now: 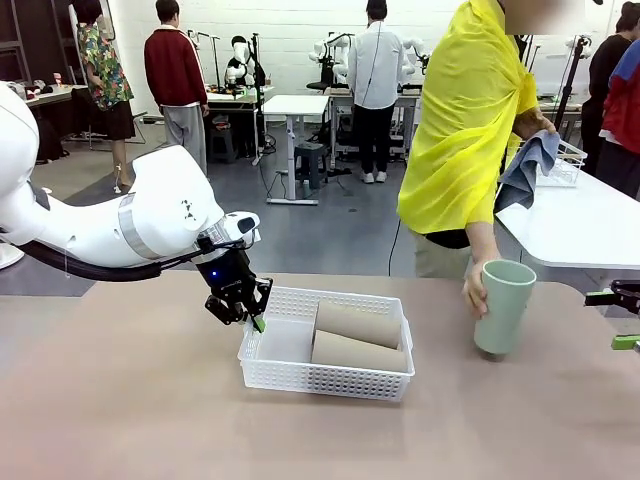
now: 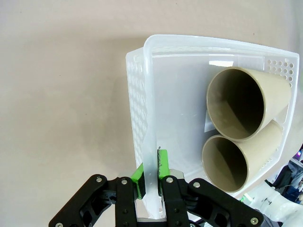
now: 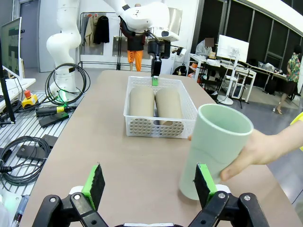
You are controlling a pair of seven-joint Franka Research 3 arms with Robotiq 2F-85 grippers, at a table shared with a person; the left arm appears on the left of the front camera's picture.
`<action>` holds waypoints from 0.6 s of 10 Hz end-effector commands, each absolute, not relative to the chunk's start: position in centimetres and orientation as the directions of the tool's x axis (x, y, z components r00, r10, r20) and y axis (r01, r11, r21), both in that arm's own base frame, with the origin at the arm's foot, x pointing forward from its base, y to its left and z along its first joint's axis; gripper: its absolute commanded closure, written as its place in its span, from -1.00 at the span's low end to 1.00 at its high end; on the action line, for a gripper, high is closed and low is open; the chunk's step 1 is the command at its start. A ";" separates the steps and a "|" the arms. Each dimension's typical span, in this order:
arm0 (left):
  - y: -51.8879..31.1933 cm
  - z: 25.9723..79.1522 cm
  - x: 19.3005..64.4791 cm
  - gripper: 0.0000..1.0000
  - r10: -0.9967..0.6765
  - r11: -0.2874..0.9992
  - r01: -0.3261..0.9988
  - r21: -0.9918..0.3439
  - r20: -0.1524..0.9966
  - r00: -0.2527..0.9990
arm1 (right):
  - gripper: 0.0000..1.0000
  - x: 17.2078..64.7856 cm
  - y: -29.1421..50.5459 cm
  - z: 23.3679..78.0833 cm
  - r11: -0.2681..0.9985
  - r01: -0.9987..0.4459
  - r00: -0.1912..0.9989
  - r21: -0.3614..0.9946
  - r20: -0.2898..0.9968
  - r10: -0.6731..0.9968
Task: Clean and organize the cups into the basket.
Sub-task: Pick up the Reusable plastic cup from the right side of the table and stack it inside the Organizing basket in the center of the table.
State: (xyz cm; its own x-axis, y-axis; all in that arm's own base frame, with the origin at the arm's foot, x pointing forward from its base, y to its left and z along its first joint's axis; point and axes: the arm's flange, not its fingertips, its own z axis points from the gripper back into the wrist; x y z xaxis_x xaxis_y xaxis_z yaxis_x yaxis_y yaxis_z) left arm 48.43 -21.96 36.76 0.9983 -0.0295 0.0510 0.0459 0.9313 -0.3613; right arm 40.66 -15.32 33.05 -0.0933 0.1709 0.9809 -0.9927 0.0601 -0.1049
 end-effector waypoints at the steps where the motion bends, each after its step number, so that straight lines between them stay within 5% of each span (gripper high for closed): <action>1: -21.9 36.9 48.4 1.00 -0.032 0.929 0.047 -0.366 0.048 0.998 | -1.00 40.4 -15.2 33.2 0.068 -0.991 -0.098 -0.111 0.979 0.179; 6: -21.9 36.9 48.4 1.00 -0.032 0.929 0.047 -0.366 0.048 0.998 | -1.00 42.0 -13.5 32.1 0.156 -0.984 -0.052 -0.086 0.976 0.210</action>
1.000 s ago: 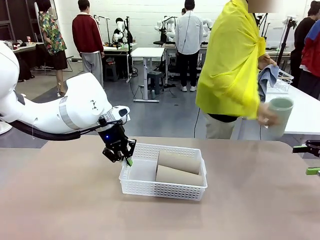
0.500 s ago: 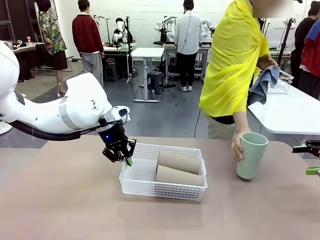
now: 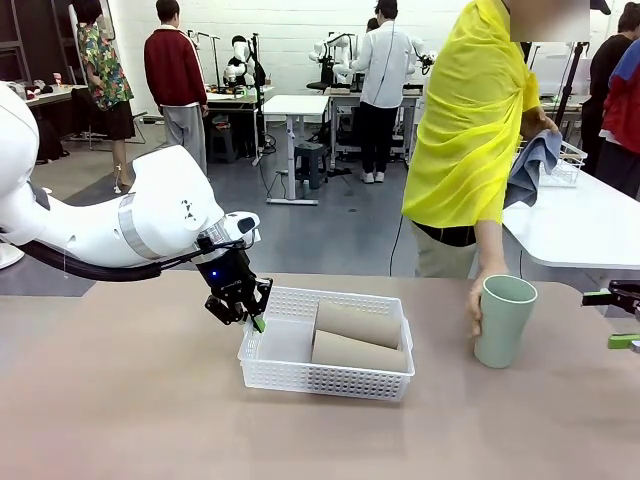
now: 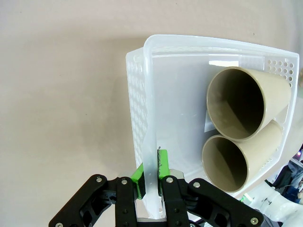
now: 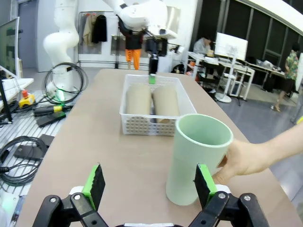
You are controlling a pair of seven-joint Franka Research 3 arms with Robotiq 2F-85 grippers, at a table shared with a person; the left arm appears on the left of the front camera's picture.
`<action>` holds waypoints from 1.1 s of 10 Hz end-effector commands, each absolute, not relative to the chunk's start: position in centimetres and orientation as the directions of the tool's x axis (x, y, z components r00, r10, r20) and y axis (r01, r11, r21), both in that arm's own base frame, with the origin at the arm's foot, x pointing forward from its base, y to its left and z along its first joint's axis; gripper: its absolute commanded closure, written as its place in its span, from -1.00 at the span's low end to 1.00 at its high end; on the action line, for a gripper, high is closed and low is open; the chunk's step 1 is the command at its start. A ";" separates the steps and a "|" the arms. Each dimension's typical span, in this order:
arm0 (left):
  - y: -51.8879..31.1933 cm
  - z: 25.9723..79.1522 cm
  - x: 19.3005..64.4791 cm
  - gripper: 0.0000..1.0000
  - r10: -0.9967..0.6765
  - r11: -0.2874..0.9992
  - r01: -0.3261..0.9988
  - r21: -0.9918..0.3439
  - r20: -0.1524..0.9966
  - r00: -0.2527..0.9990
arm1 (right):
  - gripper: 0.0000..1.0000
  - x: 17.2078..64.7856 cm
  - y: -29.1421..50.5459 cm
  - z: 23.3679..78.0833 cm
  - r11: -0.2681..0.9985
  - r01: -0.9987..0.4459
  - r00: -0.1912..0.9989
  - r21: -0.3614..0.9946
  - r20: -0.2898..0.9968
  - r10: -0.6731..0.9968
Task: Clean and organize the cups into the basket.
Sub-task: Pick up the Reusable plastic cup from the right side of the table and stack it inside the Organizing basket in the center of the table.
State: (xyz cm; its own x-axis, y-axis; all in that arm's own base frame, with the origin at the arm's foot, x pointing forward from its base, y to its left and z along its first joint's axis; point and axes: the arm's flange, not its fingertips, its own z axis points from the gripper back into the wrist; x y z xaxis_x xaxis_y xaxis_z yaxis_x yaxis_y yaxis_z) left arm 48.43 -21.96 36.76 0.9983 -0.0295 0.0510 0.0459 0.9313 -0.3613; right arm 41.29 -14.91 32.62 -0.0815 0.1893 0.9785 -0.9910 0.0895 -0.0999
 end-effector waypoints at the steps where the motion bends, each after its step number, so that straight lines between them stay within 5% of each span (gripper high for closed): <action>1: -21.9 36.9 48.4 1.00 -0.032 0.929 0.047 -0.366 0.048 0.998 | -1.00 42.7 -13.0 31.5 0.199 -0.976 -0.038 -0.090 0.967 0.250; 11: -21.9 36.9 48.4 1.00 -0.032 0.929 0.047 -0.366 0.048 0.998 | -1.00 47.4 -8.7 25.0 0.149 -0.989 0.035 -0.011 0.952 0.303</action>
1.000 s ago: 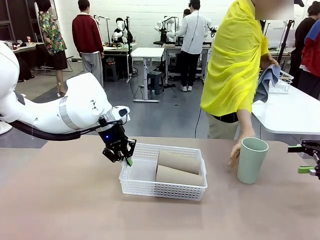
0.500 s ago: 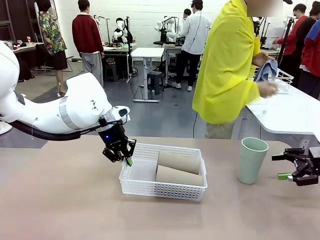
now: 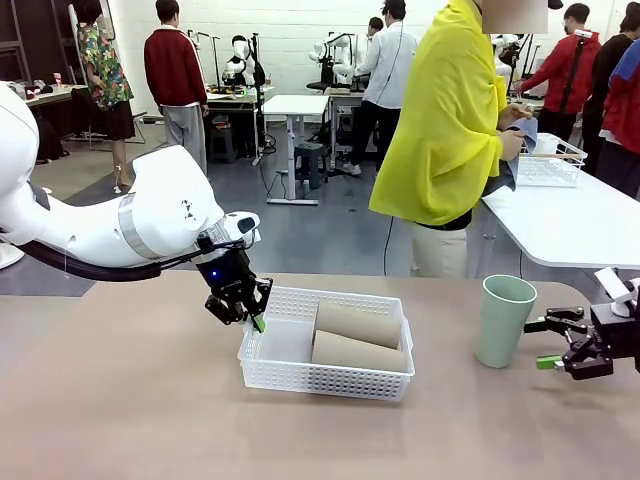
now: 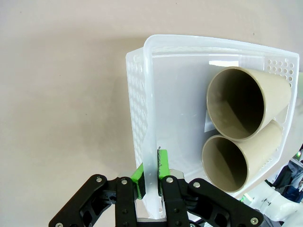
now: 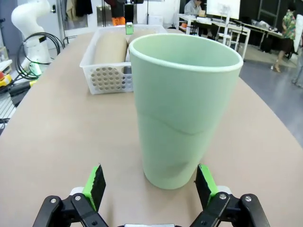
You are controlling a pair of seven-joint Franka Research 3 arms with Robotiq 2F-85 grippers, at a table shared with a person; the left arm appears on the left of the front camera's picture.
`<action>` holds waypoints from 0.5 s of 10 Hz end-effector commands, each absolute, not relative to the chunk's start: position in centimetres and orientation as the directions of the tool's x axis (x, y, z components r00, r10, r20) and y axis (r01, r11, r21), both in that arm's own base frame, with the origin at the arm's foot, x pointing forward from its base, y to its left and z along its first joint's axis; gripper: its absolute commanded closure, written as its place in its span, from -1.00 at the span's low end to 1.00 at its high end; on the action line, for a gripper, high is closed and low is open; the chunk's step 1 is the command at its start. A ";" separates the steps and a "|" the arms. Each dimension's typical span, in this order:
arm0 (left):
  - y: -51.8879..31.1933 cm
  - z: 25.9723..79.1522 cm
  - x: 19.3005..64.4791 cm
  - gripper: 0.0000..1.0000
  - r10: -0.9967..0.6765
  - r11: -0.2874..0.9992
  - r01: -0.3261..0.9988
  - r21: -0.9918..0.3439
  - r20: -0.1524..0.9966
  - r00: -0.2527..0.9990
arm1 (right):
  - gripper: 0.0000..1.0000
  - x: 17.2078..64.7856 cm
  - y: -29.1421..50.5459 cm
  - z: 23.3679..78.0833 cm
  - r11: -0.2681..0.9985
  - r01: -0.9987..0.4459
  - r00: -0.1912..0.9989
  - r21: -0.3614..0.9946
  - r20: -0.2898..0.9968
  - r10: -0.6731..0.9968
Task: Clean and organize the cups into the basket.
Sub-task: Pick up the Reusable plastic cup from the right side of the table and stack it inside the Organizing basket in the center of the table.
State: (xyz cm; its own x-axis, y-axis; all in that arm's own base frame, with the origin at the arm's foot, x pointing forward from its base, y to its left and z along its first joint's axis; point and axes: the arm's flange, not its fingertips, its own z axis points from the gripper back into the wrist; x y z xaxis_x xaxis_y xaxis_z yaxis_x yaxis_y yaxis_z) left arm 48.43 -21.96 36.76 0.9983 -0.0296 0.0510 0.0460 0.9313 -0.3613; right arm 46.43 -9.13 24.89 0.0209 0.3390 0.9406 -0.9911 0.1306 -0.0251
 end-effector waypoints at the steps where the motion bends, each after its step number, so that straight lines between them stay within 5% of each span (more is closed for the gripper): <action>1: -21.9 36.9 48.4 1.00 -0.032 0.929 0.047 -0.366 0.048 0.998 | -1.00 47.7 -8.4 24.8 0.143 -0.990 0.044 0.004 0.959 0.280; 5: -21.9 36.9 48.4 1.00 -0.032 0.929 0.047 -0.366 0.048 0.998 | -1.00 49.5 -7.2 24.2 0.138 -0.989 0.080 0.051 0.975 0.208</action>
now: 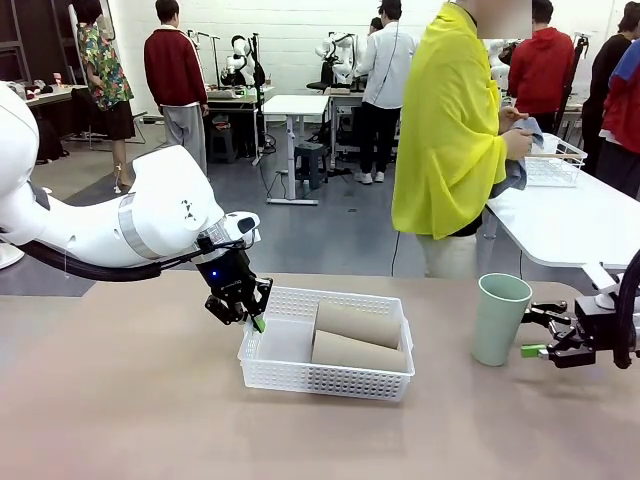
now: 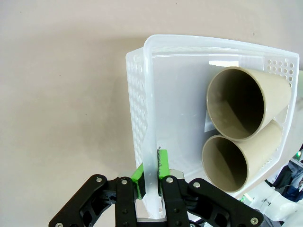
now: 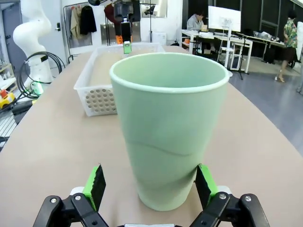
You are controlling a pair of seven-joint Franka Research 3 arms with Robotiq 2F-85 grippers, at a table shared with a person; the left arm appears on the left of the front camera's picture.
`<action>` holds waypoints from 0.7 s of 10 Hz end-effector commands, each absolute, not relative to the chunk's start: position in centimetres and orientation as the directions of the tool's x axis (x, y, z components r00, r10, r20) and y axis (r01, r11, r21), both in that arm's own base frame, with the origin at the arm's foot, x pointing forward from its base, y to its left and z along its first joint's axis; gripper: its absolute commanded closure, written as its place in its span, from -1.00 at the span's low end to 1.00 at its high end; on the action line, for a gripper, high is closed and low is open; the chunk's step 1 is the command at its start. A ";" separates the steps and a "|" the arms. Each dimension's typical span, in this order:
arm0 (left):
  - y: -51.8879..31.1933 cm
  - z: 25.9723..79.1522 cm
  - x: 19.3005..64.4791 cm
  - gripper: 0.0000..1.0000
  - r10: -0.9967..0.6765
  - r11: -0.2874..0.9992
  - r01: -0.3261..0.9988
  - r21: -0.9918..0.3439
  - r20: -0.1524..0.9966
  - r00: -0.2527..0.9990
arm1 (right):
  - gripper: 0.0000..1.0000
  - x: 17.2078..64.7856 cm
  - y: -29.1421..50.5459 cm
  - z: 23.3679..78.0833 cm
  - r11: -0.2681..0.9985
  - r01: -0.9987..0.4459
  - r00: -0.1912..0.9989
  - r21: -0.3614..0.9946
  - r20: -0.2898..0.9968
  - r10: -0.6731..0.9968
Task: Clean and organize the cups into the basket.
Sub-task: Pick up the Reusable plastic cup from the right side of the table and stack it inside the Organizing basket in the center of the table.
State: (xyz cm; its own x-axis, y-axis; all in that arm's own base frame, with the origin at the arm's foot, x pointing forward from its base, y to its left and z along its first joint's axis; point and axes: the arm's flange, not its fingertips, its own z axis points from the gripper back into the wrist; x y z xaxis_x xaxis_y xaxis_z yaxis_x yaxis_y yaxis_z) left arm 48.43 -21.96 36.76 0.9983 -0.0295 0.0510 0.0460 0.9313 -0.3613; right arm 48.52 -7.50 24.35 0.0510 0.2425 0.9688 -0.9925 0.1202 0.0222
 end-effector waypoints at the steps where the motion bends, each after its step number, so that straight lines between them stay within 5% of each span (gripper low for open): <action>1: -21.9 36.9 48.4 1.00 -0.032 0.929 0.047 -0.366 0.048 0.998 | -1.00 49.8 -7.0 24.1 0.185 -0.981 0.093 0.054 0.974 0.208; 7: -21.9 36.9 48.4 1.00 -0.032 0.929 0.047 -0.366 0.048 0.998 | -1.00 48.9 -7.6 24.1 0.132 -0.991 0.062 0.031 0.970 0.235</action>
State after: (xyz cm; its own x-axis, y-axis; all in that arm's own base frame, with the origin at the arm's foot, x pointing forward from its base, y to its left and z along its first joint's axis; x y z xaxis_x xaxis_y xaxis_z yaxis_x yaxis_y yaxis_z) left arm 48.43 -21.96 36.76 0.9983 -0.0295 0.0510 0.0460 0.9313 -0.3613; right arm 48.93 -7.65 24.16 0.0617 0.2349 0.9701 -0.9907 0.1327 0.0308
